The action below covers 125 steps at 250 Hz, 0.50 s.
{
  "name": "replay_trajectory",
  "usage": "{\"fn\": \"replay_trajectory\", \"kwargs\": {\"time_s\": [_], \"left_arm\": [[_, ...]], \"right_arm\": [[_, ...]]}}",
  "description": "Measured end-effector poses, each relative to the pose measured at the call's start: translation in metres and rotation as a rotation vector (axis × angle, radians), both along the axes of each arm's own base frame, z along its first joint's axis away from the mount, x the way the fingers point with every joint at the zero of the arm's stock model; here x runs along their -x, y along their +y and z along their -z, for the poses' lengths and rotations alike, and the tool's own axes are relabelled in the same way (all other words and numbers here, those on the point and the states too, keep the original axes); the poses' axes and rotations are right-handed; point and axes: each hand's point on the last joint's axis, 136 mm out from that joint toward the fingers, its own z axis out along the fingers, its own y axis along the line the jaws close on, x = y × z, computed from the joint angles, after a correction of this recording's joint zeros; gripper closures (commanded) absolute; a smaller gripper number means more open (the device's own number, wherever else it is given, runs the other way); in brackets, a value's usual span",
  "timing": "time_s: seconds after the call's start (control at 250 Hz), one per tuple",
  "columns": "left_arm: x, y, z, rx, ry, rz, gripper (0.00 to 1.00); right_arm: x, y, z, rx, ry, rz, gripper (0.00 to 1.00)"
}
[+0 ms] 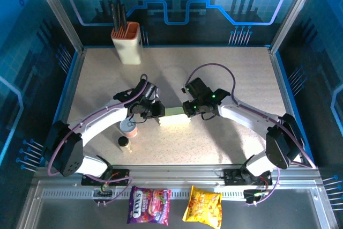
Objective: Fold the paper box
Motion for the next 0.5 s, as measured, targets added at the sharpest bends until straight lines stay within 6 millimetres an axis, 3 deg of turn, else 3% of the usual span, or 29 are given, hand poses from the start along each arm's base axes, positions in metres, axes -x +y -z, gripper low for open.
{"fn": "replay_trajectory", "kwargs": {"time_s": [0.499], "left_arm": [[0.0,0.0,0.0,-0.001,-0.002,0.001,0.79]], "right_arm": [[0.001,-0.01,0.011,0.03,0.006,0.02,0.89]]}}
